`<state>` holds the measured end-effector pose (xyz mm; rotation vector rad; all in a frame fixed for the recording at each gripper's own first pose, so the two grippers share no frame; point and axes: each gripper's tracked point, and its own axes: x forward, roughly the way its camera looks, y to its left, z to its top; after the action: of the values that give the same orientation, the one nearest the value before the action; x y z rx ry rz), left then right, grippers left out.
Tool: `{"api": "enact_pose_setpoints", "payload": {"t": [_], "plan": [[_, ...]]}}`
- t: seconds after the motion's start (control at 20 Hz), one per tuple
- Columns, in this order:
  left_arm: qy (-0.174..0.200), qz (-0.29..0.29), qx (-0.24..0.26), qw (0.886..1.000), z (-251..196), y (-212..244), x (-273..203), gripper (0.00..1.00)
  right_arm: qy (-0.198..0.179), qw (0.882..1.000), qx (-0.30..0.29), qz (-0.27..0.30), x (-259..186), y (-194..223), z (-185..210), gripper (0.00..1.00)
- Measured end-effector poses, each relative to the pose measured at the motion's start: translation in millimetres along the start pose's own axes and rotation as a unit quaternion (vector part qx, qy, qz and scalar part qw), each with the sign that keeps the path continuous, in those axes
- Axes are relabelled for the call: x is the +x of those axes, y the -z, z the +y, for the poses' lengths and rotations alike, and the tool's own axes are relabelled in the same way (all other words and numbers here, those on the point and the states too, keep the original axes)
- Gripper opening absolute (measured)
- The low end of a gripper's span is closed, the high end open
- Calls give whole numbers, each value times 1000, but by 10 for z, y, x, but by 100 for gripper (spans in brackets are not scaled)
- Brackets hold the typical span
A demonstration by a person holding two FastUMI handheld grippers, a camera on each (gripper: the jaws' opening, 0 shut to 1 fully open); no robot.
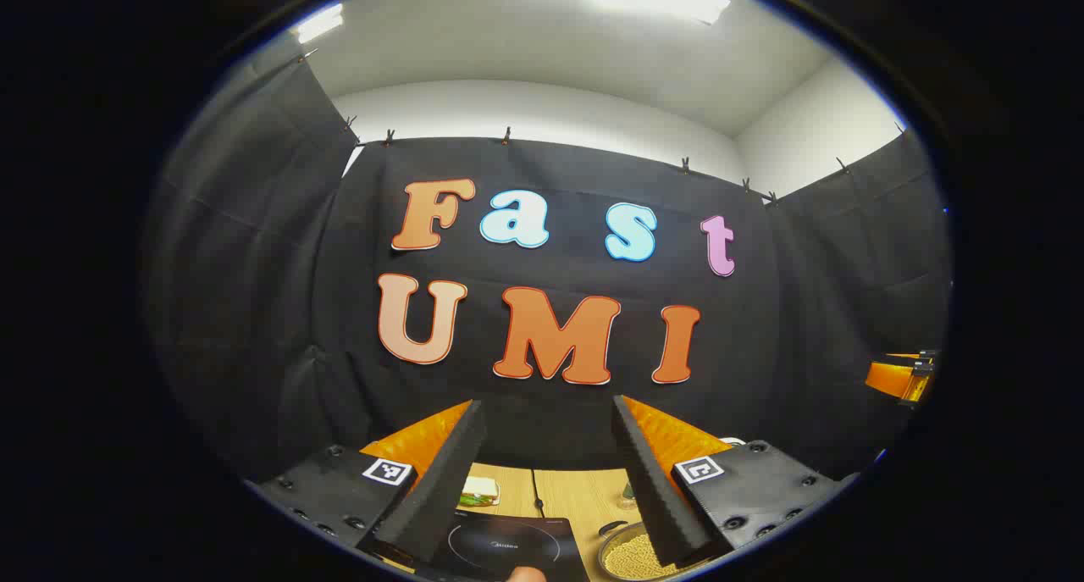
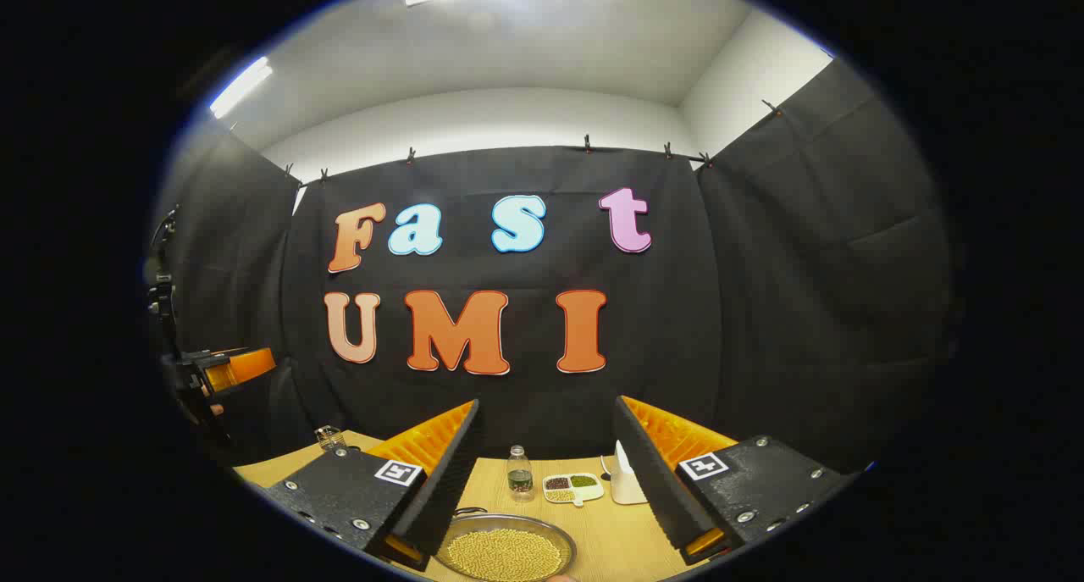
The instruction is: First push the handle of the pot to place it horizontally, then grasp the pot with both hands and set it on the induction cooktop.
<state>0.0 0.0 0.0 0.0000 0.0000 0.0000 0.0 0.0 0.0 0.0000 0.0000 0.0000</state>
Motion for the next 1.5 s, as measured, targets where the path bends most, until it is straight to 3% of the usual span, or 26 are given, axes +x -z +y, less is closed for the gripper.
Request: {"api": "enact_pose_setpoints", "payload": {"t": [1.15,1.25,1.3,1.35,1.45,1.5], "plan": [[-8,-14,3,1000,13,0,-51,97,-17,1000,-4,1,-30,9,145,94],[-7,-13,2,1000,4,25,-44,96,-17,1000,-8,3,-14,40,126,89],[-7,-11,2,1000,0,39,-37,96,-17,1000,-10,3,-12,59,130,92],[-7,-10,2,1000,1,48,-37,96,-19,1000,-12,4,-4,63,138,83],[-7,-9,3,1000,-1,57,-37,97,-24,1000,-9,7,-2,96,152,77],[-8,-8,4,1000,-1,64,-37,97,-29,1000,-6,9,1,110,169,79]]}}
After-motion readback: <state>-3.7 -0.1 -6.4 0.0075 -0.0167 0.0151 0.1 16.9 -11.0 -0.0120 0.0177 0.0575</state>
